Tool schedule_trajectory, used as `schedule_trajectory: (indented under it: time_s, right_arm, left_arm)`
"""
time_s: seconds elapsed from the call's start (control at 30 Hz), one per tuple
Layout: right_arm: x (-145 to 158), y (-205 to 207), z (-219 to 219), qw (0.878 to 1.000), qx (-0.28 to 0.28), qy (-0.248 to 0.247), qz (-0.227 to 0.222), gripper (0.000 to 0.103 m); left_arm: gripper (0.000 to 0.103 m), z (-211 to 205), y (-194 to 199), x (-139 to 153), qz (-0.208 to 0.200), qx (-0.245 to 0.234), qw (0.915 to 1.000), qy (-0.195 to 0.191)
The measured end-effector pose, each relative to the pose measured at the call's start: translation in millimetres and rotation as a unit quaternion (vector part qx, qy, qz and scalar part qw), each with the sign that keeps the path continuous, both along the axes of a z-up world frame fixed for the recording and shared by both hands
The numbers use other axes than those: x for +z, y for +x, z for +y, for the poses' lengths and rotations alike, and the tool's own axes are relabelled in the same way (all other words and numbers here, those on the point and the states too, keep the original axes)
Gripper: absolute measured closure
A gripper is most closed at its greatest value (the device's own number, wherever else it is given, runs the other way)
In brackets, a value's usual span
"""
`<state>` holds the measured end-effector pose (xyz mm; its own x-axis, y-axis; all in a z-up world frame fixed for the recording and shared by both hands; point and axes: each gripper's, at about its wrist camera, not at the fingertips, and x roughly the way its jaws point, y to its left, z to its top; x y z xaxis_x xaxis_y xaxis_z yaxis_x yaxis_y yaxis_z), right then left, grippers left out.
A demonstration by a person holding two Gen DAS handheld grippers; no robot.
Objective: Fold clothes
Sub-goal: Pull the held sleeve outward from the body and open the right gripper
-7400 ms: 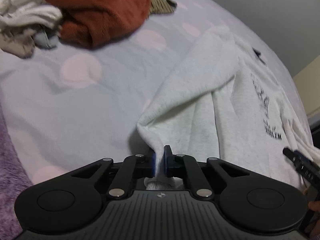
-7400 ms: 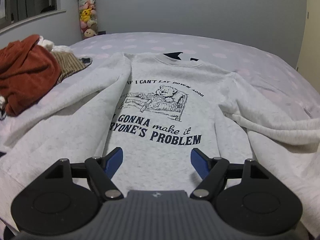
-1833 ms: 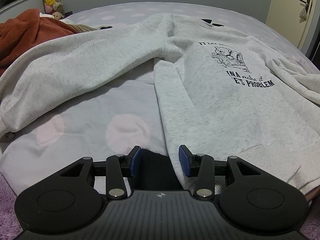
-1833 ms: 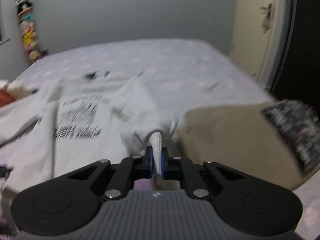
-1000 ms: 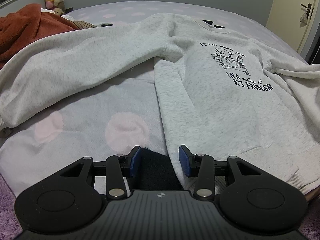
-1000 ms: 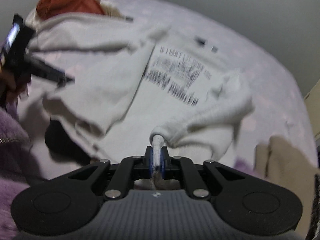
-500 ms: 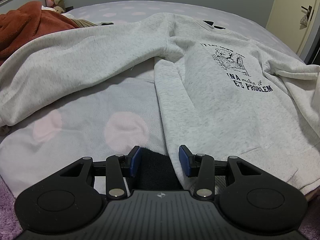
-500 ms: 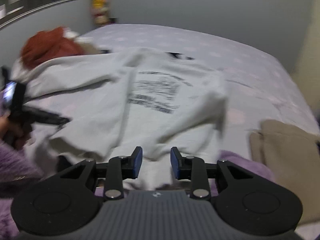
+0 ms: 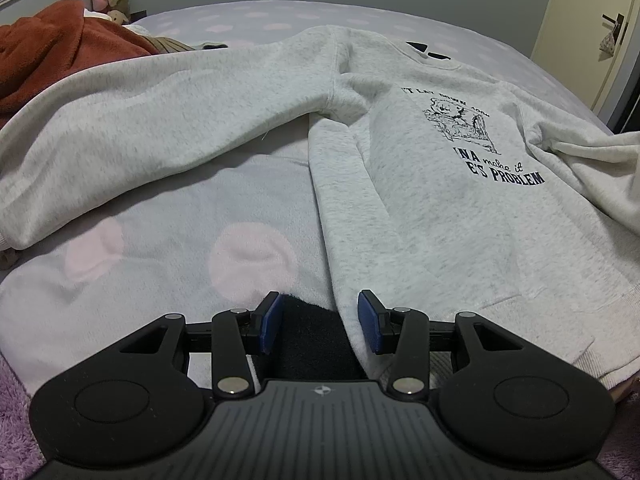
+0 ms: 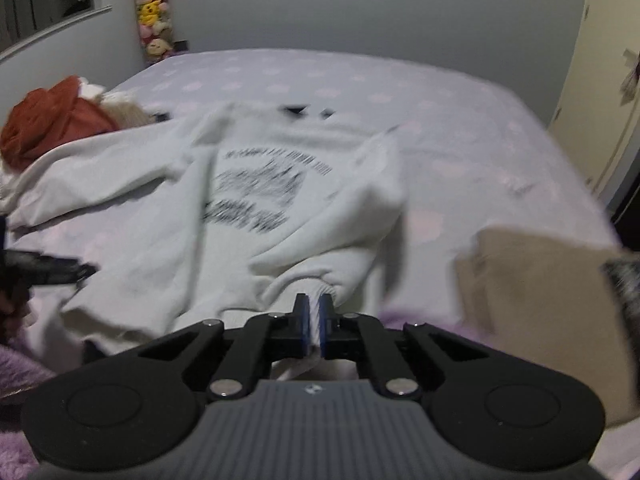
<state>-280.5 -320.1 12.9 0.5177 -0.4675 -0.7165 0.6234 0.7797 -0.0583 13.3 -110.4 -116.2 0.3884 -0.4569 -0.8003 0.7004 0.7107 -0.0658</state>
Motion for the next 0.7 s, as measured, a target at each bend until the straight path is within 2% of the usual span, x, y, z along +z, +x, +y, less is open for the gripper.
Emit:
schedule_trajectory:
  time_s: [0.1,0.27,0.37,0.47,0.57,0.63,0.7]
  right_arm:
    - [32.8,-2.4,-33.0,0.998,-0.014,-0.047,0.029,0.097]
    - [69.8,-7.4,-112.2,0.990,-0.059,-0.102,0.078,0.097]
    - [85.9,-9.6,-164.8,0.979,-0.104,-0.144,0.104,0.098]
    - [103.9,-11.4,-209.8,0.969,-0.140,-0.177,0.097,0.098]
    - [118.0,-10.2,-238.1,0.956,-0.148,-0.229,0.112,0.098]
    - [122.0,-13.2,-260.4,0.943,-0.162,-0.256,0.138,0.098]
    - [121.3,-21.8,-287.7,0.935,-0.184,-0.263,0.153,0.098]
  left_arm:
    - [0.063,-0.3,0.3,0.4,0.002,0.002,1.0000,0.000]
    - [0.063,0.1,1.7,0.9,0.006,0.007,1.0000,0.001]
    - [0.063,-1.0,2.8,1.7,0.008,0.009,0.9999,0.006]
    - [0.063,-4.6,3.9,1.8,0.011,0.011,0.9998,0.014]
    - [0.063,-9.2,5.2,2.7,0.014,0.016,0.9995,0.024]
    - [0.062,-12.2,5.9,3.4,0.016,0.021,0.9991,0.032]
    - [0.063,-16.0,6.7,3.6,0.015,0.026,0.9986,0.043]
